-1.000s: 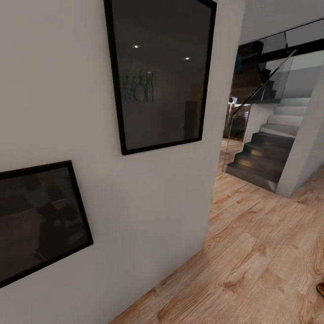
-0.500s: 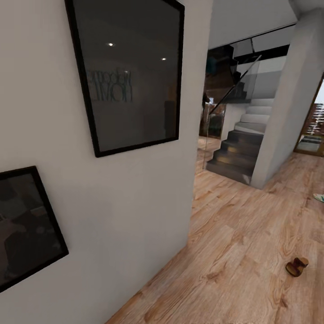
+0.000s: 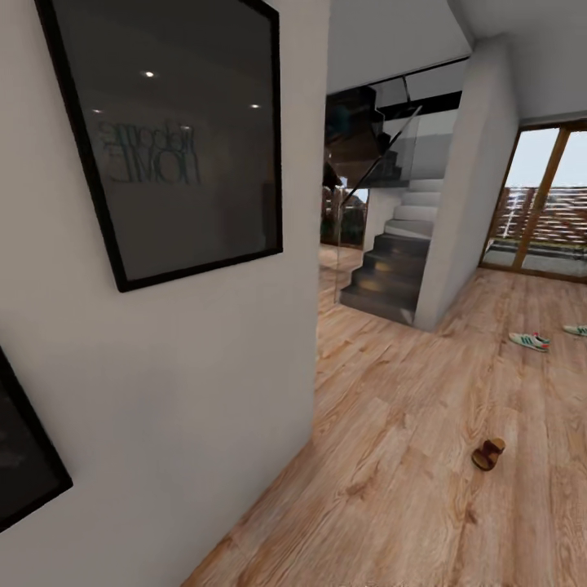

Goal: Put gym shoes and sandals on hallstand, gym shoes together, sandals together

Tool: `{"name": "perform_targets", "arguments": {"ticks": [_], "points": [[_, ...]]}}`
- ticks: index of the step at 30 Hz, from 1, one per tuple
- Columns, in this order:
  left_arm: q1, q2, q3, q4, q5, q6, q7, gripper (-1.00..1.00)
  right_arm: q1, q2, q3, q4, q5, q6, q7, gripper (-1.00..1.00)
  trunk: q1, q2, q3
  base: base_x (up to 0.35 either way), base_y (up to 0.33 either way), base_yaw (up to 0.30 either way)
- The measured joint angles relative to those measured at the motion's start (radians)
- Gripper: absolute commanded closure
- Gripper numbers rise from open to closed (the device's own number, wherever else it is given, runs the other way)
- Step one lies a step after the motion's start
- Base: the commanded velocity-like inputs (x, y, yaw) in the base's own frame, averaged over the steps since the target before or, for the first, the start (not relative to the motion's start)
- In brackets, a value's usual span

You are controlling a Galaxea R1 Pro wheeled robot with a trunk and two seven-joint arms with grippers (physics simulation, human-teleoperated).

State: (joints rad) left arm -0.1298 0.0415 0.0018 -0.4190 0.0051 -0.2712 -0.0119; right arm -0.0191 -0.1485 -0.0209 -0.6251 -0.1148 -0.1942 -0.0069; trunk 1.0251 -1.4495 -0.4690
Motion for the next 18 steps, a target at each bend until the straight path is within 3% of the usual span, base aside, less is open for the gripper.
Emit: {"name": "perform_targets", "arguments": {"ticks": [6,18], "points": [[0.001,0.000,0.000,0.000,0.003,-0.001,-0.001,-1.00,0.000,0.000,0.000,0.000,0.000,0.000,0.000,-1.00,0.000,0.000,0.000,0.096,-0.040,-0.284],[0.000,0.000,0.000,0.000,0.005,-0.018,0.001,-1.00,0.000,0.000,0.000,0.000,0.000,0.000,0.000,-1.00,0.000,0.000,0.000,0.227,-0.148,-0.284]]}}
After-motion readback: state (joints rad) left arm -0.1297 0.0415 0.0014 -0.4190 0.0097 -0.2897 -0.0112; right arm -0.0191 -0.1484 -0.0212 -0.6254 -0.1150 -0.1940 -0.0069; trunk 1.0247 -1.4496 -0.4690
